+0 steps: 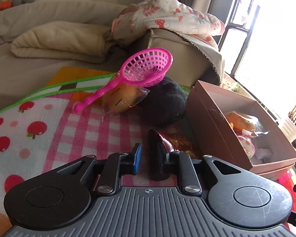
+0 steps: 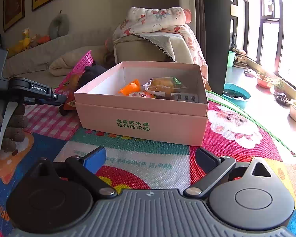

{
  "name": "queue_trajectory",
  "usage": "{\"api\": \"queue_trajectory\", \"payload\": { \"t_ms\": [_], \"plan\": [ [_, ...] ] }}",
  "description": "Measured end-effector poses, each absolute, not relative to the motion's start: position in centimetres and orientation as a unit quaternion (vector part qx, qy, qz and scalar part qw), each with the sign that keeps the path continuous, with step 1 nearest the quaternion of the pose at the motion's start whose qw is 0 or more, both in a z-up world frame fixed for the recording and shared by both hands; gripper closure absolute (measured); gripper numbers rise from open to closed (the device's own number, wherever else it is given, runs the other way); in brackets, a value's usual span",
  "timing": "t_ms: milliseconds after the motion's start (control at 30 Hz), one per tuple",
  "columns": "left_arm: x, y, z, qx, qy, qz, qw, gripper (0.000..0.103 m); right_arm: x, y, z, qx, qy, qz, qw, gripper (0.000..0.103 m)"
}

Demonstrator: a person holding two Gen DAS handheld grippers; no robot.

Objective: Organize objects

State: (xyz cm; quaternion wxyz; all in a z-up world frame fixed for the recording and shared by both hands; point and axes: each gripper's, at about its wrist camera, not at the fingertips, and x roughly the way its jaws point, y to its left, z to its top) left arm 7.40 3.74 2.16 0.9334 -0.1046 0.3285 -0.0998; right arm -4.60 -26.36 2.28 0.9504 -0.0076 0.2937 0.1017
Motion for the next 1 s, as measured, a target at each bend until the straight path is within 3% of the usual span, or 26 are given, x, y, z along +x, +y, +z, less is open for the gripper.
{"api": "queue_trajectory", "payload": {
  "t_ms": [300, 733, 1000],
  "plan": [
    [8.9, 0.8, 1.6, -0.033, 0.345, -0.091, 0.934, 0.080, -4.5, -26.3, 2.2, -0.007, 0.296, 0.103, 0.949, 0.002],
    [8.9, 1.6, 1.6, -0.028, 0.359, -0.084, 0.929, 0.080, -3.9, -26.2, 1.9, -0.007, 0.314, 0.092, 0.945, 0.000],
    [0.8, 6.8, 1.2, -0.009, 0.329, -0.069, 0.942, 0.080, -4.4, -24.7, 2.2, -0.052, 0.303, 0.089, 0.947, 0.000]
  ]
}}
